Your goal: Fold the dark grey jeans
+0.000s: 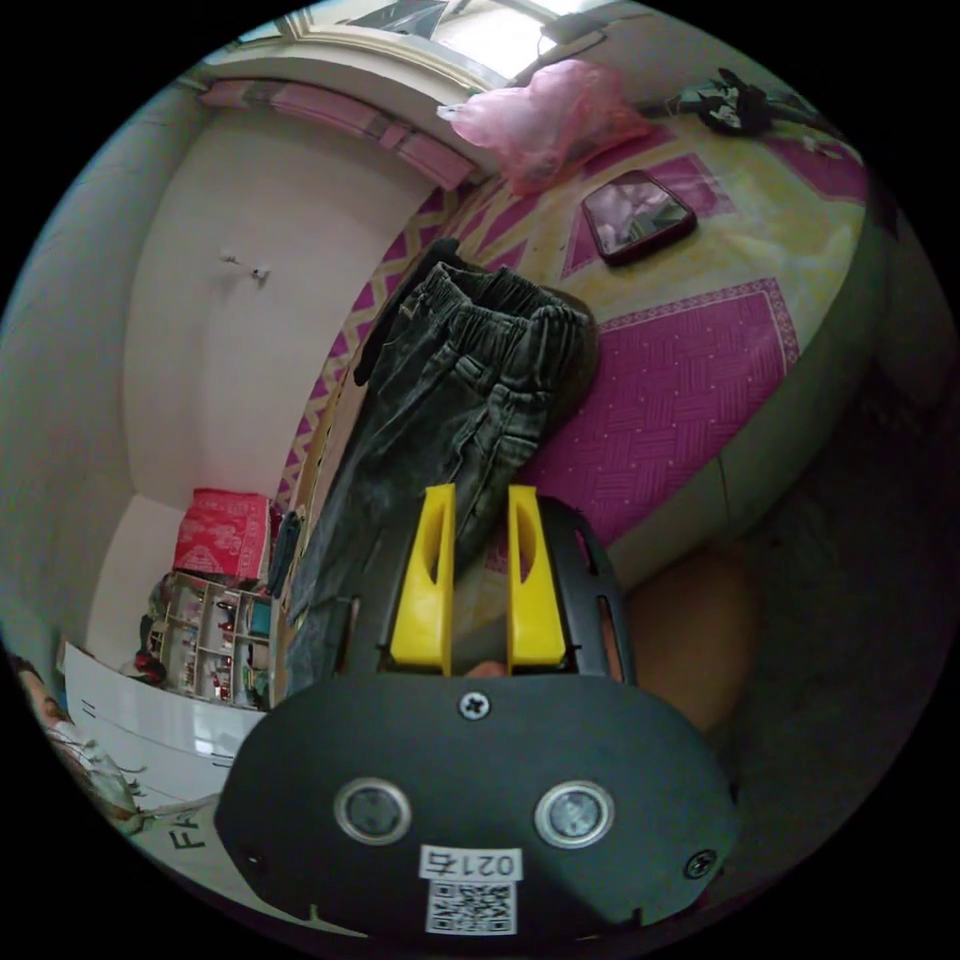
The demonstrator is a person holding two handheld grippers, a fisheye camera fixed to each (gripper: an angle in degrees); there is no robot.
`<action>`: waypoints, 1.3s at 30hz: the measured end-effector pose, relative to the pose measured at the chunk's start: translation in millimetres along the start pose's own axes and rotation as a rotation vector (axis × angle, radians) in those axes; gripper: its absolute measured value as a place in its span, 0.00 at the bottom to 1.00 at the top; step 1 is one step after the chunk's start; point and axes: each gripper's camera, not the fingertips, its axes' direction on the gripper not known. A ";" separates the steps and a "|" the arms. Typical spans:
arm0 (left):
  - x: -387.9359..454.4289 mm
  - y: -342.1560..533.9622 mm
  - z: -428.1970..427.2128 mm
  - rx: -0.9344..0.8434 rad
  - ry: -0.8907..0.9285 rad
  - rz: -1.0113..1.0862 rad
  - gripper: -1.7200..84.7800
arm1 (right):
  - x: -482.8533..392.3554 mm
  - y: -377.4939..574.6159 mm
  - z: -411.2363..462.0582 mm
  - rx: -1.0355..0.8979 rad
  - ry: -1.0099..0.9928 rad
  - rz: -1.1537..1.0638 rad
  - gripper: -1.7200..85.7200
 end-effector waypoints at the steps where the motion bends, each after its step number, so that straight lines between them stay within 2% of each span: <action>1: 1.9 -4.6 5.9 -0.005 0.007 0.002 0.10 | 0.1 -0.3 6.8 -0.015 -0.005 0.000 0.11; 5: 6.2 -14.0 20.1 0.000 -0.006 -0.001 0.08 | -1.1 -1.4 19.0 -0.010 -0.007 0.013 0.10; 8: 6.9 -13.4 26.9 0.003 -0.018 -0.006 0.02 | -1.4 1.7 18.9 0.020 -0.010 0.019 0.06; 17: 91.0 -56.3 31.9 0.003 -0.006 0.354 0.01 | -41.8 -33.6 23.4 0.003 -0.238 -0.042 0.02; 23: 183.2 -156.6 83.7 -0.050 -0.013 0.511 0.01 | -131.1 -126.0 69.4 -0.042 -0.322 -0.177 0.02; 27: 217.5 -238.7 193.1 -0.147 -0.080 0.456 0.01 | -179.7 -207.2 158.2 -0.094 -0.294 -0.158 0.03; 31: 200.3 -284.5 320.0 -0.237 -0.128 0.323 0.01 | -189.1 -254.1 264.9 -0.132 -0.127 -0.082 0.05; 33: 183.9 -290.9 350.3 -0.267 -0.157 0.291 0.01 | -182.5 -257.1 292.9 -0.144 -0.103 -0.048 0.07; 36: 161.7 -296.2 342.1 -0.149 -0.104 0.266 0.01 | -180.3 -248.7 298.1 -0.115 -0.171 -0.033 0.08; 39: 152.0 -293.7 320.2 -0.125 -0.053 0.339 0.01 | -209.5 -224.9 292.6 -0.175 -0.165 -0.210 0.08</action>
